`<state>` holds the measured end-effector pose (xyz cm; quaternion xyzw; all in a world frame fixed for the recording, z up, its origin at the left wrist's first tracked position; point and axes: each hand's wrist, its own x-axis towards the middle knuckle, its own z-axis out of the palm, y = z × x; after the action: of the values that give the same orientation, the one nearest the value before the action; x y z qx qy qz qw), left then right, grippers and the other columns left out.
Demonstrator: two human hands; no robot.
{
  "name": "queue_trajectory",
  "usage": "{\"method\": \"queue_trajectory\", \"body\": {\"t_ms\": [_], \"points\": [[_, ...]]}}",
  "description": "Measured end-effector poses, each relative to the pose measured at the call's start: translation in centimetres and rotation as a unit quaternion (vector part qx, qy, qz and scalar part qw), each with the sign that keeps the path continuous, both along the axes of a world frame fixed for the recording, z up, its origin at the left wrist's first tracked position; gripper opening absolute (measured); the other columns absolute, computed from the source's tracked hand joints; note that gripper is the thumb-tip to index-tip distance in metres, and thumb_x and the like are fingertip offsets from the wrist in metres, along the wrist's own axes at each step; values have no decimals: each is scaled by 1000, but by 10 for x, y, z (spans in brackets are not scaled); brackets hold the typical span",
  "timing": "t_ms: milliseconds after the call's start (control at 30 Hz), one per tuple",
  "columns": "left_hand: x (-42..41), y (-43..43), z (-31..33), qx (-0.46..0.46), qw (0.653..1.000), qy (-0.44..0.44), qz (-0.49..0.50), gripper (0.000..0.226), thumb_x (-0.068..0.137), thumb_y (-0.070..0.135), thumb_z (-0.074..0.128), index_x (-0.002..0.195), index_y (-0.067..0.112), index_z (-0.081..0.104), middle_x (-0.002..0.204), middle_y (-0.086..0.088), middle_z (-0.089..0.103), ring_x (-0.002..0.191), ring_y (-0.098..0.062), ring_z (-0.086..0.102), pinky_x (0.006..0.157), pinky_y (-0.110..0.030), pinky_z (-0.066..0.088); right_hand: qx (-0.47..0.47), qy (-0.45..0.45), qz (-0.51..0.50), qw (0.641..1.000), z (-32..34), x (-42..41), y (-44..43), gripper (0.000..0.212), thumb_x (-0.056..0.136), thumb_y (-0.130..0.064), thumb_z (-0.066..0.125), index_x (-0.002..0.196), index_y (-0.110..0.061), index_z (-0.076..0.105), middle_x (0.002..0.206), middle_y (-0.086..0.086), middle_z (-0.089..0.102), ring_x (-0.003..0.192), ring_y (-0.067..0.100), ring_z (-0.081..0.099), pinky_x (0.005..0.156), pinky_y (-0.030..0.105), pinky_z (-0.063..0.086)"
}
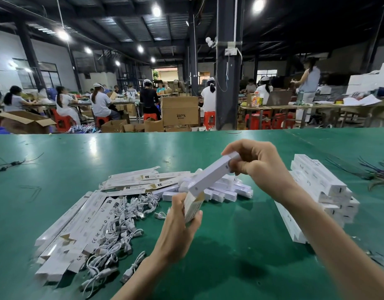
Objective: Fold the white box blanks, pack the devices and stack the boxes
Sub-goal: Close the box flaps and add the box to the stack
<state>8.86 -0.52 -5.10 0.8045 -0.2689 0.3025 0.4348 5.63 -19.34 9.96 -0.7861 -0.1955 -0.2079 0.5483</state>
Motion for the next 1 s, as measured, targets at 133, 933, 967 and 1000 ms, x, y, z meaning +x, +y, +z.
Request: {"method": "queue_trajectory", "body": {"t_ms": [133,933,967,1000], "points": [[0,1,-1,-30,999,23,0,39,86,22,58,100,44,29,69,11,43,56,-2,44,45,-12,31,-2,0,-19,1000,0,4,-6,35,78,24,53,81,-7,68,65,5,65,56,8,59,56,17,47],[-3,-1,2,-1,999,27,-31,45,92,22,54,101,55,26,81,13,51,62,-3,43,56,-18,33,-270,-168,-17,948,0,-12,12,44,67,25,52,94,-3,72,86,6,62,72,8,53,68,6,41],[-4,-2,3,4,999,24,-33,45,92,21,55,101,54,26,83,14,51,64,-1,43,57,-17,33,-279,-144,-10,949,-5,-9,15,40,72,22,57,98,-5,73,91,6,59,76,7,52,69,5,39],[-4,-3,2,6,999,22,-36,42,92,21,56,101,50,26,84,13,51,65,-1,44,58,-17,34,-283,-120,-1,952,-11,-7,19,37,77,16,62,104,-6,73,96,6,55,79,7,51,72,8,39]]}}
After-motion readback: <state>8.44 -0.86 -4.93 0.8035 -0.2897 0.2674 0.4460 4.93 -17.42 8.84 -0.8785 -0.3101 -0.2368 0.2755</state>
